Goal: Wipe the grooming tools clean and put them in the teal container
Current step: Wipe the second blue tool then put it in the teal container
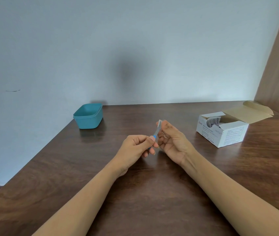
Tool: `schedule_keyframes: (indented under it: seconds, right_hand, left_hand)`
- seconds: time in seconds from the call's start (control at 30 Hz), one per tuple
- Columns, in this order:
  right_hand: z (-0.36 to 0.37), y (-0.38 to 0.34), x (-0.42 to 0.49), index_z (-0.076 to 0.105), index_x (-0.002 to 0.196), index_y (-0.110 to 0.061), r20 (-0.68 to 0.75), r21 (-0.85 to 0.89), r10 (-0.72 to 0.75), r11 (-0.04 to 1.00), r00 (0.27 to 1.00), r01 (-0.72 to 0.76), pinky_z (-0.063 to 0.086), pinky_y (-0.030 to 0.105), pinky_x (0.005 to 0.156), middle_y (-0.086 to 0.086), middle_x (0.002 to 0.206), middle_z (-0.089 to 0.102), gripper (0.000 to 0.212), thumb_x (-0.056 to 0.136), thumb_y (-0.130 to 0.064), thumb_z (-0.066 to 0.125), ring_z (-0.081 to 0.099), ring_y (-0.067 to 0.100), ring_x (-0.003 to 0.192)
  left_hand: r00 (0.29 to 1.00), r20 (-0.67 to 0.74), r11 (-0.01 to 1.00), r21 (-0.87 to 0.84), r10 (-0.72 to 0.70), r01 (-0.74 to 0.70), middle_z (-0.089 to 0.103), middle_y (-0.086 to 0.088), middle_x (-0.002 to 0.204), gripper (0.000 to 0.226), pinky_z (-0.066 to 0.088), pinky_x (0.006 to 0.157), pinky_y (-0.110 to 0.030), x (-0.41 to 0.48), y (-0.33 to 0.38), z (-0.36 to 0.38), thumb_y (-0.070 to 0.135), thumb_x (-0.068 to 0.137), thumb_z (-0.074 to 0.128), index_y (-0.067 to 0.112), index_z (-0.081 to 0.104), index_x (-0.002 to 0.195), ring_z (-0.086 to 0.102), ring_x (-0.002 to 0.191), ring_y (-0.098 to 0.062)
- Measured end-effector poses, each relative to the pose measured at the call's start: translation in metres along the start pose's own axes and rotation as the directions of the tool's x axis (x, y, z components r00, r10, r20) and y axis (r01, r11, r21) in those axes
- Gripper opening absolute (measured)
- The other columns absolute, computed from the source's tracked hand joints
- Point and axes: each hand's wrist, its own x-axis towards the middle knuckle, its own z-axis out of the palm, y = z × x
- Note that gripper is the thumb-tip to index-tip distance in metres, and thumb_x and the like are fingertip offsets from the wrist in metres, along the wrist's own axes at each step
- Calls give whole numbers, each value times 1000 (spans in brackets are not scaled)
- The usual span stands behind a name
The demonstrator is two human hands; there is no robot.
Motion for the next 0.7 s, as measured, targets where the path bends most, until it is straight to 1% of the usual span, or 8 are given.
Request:
schedule_keyframes:
  seconds: [0.07, 0.2, 0.27, 0.33, 0.4, 0.53, 0.57, 0.7]
  right_hand:
    - [-2, -3, -1, 66, 93, -14, -23, 27, -22, 999, 999, 23, 42, 13, 52, -7, 74, 70, 28, 66, -22, 70, 55, 2, 59]
    - [1, 5, -6, 64, 91, -13, 27, -182, 8, 983, 1000, -3, 45, 15, 56, -5, 70, 67, 13, 79, -11, 68, 57, 2, 56]
    - [4, 9, -8, 63, 92, -11, 19, -208, 1, 978, 1000, 3, 45, 14, 56, -3, 70, 68, 14, 80, -9, 69, 58, 4, 58]
    - [6, 8, -8, 63, 87, -13, -45, -202, -45, 979, 998, 35, 43, 14, 52, -3, 69, 69, 18, 74, -8, 74, 59, 5, 59]
    - [5, 6, -7, 63, 84, -14, -129, -182, -98, 980, 987, 74, 41, 14, 49, -3, 66, 68, 21, 71, -7, 77, 58, 4, 56]
    - [0, 2, -3, 63, 82, -17, -235, -107, -147, 986, 961, 125, 38, 13, 46, -4, 63, 64, 21, 71, -11, 80, 56, 3, 52]
    - [0, 3, -4, 64, 84, -16, -226, -130, -145, 985, 963, 118, 40, 14, 47, -4, 64, 64, 22, 70, -13, 80, 55, 4, 54]
    - [5, 10, -8, 64, 90, -11, -105, -395, -153, 913, 983, 100, 38, 22, 61, -5, 66, 69, 31, 67, -18, 84, 58, 10, 67]
  left_hand:
    - [1000, 12, 1000, 8, -1, 1, 62, 2, 60, 28, 41, 52, -14, -1, -1, 2, 23, 97, 53, 8, 72, 81, 46, 50, -5]
    - [998, -63, 999, 19, 30, -29, 63, 0, 61, 29, 40, 52, -13, 0, -2, 0, 24, 96, 54, 7, 72, 80, 47, 50, -5]
    - [991, -109, 994, 91, 78, -69, 65, 0, 61, 29, 42, 54, -15, 2, -4, -5, 26, 95, 56, 8, 73, 80, 50, 52, -7]
    - [981, -121, 966, 231, 150, -119, 69, 0, 62, 27, 46, 56, -19, 2, -7, -7, 29, 94, 57, 13, 73, 80, 54, 55, -10]
    - [972, -115, 921, 361, 204, -150, 71, 3, 64, 23, 50, 59, -28, 2, -9, -6, 29, 94, 58, 18, 73, 80, 60, 57, -16]
    - [968, -88, 875, 454, 235, -171, 71, 7, 65, 20, 53, 65, -36, 1, -9, -1, 28, 92, 59, 19, 73, 81, 64, 64, -24]
    - [966, -92, 871, 460, 243, -175, 71, 7, 65, 19, 53, 65, -35, 0, -9, -1, 27, 92, 60, 19, 73, 81, 64, 63, -23]
    - [947, -131, 842, 505, 293, -190, 70, 8, 64, 21, 49, 59, -27, 1, -10, -6, 29, 93, 59, 18, 72, 80, 62, 58, -16]
